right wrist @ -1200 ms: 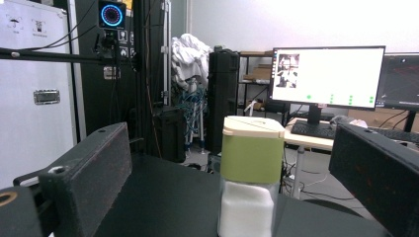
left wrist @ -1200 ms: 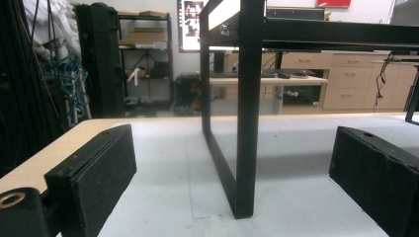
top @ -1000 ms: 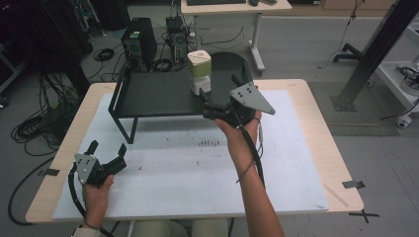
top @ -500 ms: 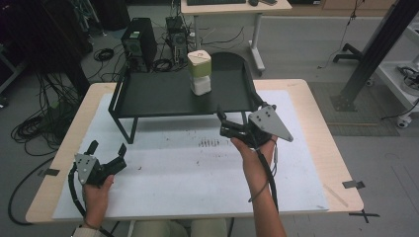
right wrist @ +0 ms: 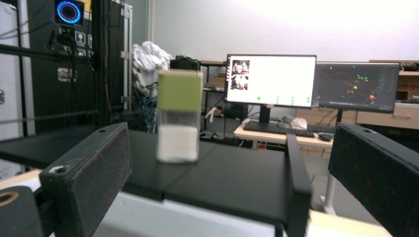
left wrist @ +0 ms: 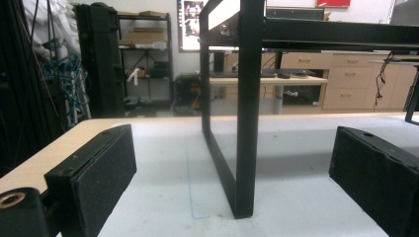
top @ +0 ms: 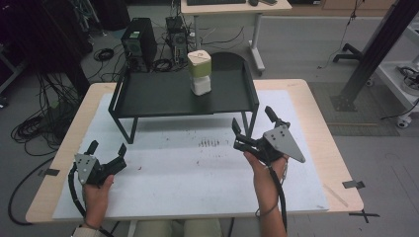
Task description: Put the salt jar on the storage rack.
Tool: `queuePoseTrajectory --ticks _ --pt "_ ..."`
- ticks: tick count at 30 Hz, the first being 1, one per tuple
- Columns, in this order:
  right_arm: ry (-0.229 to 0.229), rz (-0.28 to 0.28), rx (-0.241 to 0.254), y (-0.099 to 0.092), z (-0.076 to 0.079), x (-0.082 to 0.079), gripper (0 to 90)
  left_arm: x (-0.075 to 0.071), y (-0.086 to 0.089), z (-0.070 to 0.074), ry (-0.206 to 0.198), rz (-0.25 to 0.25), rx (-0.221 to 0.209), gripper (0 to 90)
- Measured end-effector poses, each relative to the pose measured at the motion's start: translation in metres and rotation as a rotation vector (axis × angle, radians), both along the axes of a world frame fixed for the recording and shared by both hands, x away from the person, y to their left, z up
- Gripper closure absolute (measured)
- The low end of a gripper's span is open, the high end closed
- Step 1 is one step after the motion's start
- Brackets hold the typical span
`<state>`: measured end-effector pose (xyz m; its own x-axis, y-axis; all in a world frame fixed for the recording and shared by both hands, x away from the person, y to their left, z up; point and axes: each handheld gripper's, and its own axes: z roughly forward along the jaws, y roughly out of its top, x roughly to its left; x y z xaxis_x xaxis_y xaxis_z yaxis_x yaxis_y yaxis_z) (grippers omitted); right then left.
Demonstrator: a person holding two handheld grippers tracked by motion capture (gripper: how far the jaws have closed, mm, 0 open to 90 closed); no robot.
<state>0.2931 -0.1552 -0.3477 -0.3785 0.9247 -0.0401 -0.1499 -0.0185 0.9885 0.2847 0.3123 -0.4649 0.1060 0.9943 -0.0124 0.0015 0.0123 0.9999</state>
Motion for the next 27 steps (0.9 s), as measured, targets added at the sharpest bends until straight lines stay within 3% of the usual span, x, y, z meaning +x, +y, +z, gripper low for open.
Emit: queuePoseTrajectory --ticks 16,23,27 --pt "0.026 -0.062 0.017 -0.027 -0.067 -0.005 3.1 0.000 0.000 0.000 0.001 0.000 0.001 4.5" --pt "0.059 -0.073 0.015 -0.029 -0.092 0.001 3.2 0.000 0.000 0.000 0.001 0.000 0.001 4.5" --pt "0.084 -0.084 0.041 -0.032 -0.110 0.005 3.2 0.000 0.000 0.000 0.000 0.000 0.000 4.5"
